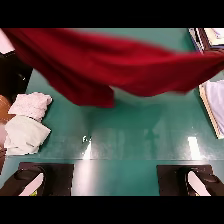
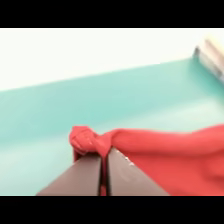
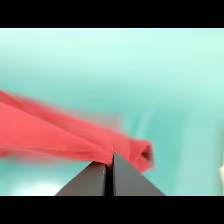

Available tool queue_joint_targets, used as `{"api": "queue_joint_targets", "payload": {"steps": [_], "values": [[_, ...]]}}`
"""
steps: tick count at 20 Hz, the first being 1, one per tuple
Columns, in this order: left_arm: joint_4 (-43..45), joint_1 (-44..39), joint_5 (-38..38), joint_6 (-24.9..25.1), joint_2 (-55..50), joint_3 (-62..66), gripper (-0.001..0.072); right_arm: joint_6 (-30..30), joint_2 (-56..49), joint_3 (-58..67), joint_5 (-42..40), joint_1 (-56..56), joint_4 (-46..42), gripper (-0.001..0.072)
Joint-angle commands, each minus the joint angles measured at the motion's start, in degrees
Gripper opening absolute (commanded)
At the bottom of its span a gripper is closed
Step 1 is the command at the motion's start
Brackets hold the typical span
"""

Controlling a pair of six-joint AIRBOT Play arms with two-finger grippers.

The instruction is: Fold the shirts.

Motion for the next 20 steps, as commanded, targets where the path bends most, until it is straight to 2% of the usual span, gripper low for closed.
{"api": "queue_joint_targets", "payload": {"steps": [1, 4, 8, 10, 13, 17, 20], "values": [[0.46, 0.07, -2.78, -2.12, 3.43, 11.65, 0.0024, 0.11, 4.04, 11.72, 0.2, -7.02, -0.83, 0.0015], [0.7, 0.07, -0.59, -2.05, 3.43, 16.15, 0.0023, 0.13, 2.75, 18.71, 2.84, -9.92, -0.81, 0.0015], [2.25, 0.07, -0.87, -1.6, -1.14, 14.97, 0.0023, 2.05, -3.89, 24.52, 10.27, -6.88, -0.79, 0.0014], [2.4, 0.07, -2.36, -1.6, -6.82, 12.94, 0.0023, 5.31, -8.33, 23.28, 14.36, -3.3, -0.87, 0.0014], [2.29, 0.07, -6.21, -1.6, -18.1, 9.92, 0.0024, 10.45, -15.26, 14.88, 18.36, 2.19, -1.03, 0.0014], [1.9, 0.04, -11.41, -1.62, -36.76, 8.24, 0.0025, 12.7, -25.44, 1.36, 15.28, 6.93, -1.05, 0.0014], [1.9, 0.07, -8.9, -1.6, -48.87, 8.24, 0.0026, 12.55, -34.05, -3.28, 6.95, 7.78, -0.85, 0.0014]]}}
